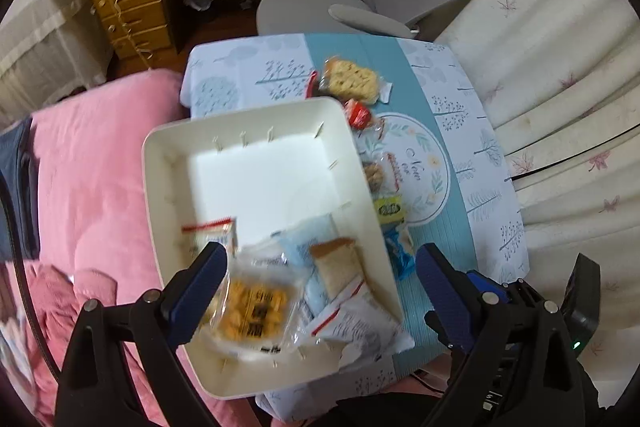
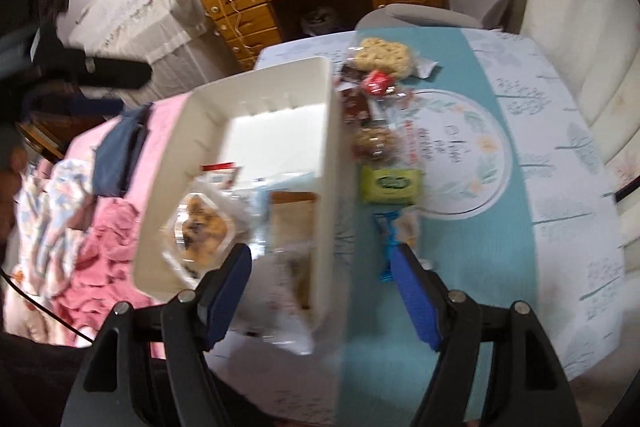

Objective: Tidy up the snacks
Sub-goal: 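Lower both bags into the white tray and open both grippers, then grasp the clear cracker bag with the left gripper while the right grasps the blue-white packet, then carry both held snacks over the white tray and lower them inside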

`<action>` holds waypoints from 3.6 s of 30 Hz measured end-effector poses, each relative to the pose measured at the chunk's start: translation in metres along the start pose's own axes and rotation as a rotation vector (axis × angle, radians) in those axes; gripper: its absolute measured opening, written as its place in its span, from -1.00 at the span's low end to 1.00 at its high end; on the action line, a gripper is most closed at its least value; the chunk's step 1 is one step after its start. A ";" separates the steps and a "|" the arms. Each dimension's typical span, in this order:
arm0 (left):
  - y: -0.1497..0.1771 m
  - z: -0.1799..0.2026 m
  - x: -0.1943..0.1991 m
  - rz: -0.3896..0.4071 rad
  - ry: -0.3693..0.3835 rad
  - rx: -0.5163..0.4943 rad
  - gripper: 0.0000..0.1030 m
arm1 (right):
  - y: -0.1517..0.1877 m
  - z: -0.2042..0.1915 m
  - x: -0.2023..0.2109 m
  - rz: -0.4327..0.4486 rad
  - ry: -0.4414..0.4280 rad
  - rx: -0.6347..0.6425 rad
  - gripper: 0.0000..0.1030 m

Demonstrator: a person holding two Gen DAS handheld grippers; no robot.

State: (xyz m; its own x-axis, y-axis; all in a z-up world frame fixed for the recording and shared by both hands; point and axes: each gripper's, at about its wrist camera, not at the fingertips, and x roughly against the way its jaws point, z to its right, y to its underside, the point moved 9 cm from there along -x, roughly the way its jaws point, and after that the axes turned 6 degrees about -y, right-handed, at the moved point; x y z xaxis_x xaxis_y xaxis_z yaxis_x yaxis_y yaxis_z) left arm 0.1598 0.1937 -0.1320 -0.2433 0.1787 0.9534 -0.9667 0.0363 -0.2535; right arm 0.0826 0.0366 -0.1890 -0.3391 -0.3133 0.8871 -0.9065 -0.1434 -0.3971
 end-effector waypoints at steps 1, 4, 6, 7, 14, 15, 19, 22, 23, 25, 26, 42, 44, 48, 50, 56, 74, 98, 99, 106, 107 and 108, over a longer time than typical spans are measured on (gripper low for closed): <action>-0.004 0.002 -0.001 -0.002 -0.007 -0.004 0.84 | -0.001 0.005 -0.001 -0.003 0.013 0.014 0.41; -0.019 0.013 -0.011 -0.047 -0.059 -0.025 0.84 | -0.003 0.021 -0.007 -0.008 0.044 0.070 0.41; -0.030 0.022 -0.019 -0.075 -0.079 -0.033 0.84 | -0.004 0.027 -0.011 -0.006 0.060 0.115 0.41; -0.035 0.027 -0.023 -0.085 -0.082 -0.038 0.84 | -0.005 0.032 -0.015 -0.005 0.074 0.156 0.41; -0.082 0.059 -0.047 -0.122 -0.124 -0.068 0.84 | -0.009 0.044 -0.037 -0.003 0.067 0.363 0.41; -0.091 0.063 -0.052 -0.126 -0.129 -0.066 0.84 | -0.009 0.046 -0.041 -0.007 0.063 0.390 0.41; -0.121 0.076 -0.070 -0.119 -0.163 -0.073 0.84 | -0.003 0.056 -0.062 -0.070 0.029 0.442 0.41; -0.144 0.085 -0.092 -0.130 -0.170 -0.067 0.84 | 0.004 0.062 -0.076 -0.114 -0.001 0.453 0.41; -0.150 0.087 -0.100 -0.133 -0.174 -0.067 0.84 | 0.007 0.064 -0.079 -0.121 -0.006 0.455 0.41; -0.159 0.091 -0.114 -0.141 -0.187 -0.065 0.84 | 0.012 0.068 -0.086 -0.144 -0.029 0.451 0.41; -0.164 0.092 -0.123 -0.149 -0.194 -0.063 0.84 | 0.014 0.070 -0.089 -0.152 -0.038 0.447 0.41; -0.190 0.093 -0.245 -0.297 -0.299 -0.048 0.84 | 0.024 0.085 -0.118 -0.221 -0.085 0.400 0.40; -0.193 0.093 -0.255 -0.302 -0.314 -0.063 0.84 | 0.025 0.084 -0.122 -0.235 -0.083 0.393 0.38; -0.195 0.092 -0.271 -0.316 -0.333 -0.068 0.84 | 0.026 0.079 -0.127 -0.250 -0.083 0.389 0.29; -0.196 0.091 -0.278 -0.322 -0.346 -0.072 0.84 | 0.026 0.075 -0.129 -0.256 -0.077 0.402 0.25; -0.202 0.093 -0.290 -0.314 -0.336 -0.064 0.84 | 0.021 0.067 -0.135 -0.291 -0.063 0.412 -0.10; -0.206 0.086 -0.278 -0.259 -0.282 -0.026 0.60 | 0.005 0.067 -0.138 -0.350 -0.082 0.342 -0.49; -0.123 0.115 -0.090 -0.112 -0.099 -0.034 0.59 | 0.021 0.147 -0.104 -0.417 0.047 -0.126 -0.51; -0.116 0.111 -0.084 -0.111 -0.096 -0.029 0.59 | 0.021 0.149 -0.101 -0.411 0.050 -0.140 -0.51; -0.064 0.079 -0.037 -0.091 -0.091 0.016 0.60 | 0.020 0.153 -0.060 -0.310 0.095 -0.238 -0.51; -0.056 0.075 -0.031 -0.083 -0.085 0.018 0.60 | 0.021 0.151 -0.051 -0.290 0.098 -0.250 -0.51; -0.049 0.070 -0.025 -0.076 -0.077 0.021 0.60 | 0.020 0.147 -0.046 -0.274 0.099 -0.259 -0.51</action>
State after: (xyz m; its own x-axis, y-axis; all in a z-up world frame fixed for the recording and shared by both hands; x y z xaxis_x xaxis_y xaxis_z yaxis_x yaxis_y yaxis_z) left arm 0.2071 0.1182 -0.1318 -0.1737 0.0998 0.9797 -0.9838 0.0262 -0.1771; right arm 0.1172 -0.0903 -0.2726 -0.0870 -0.2023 0.9755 -0.9960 0.0367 -0.0812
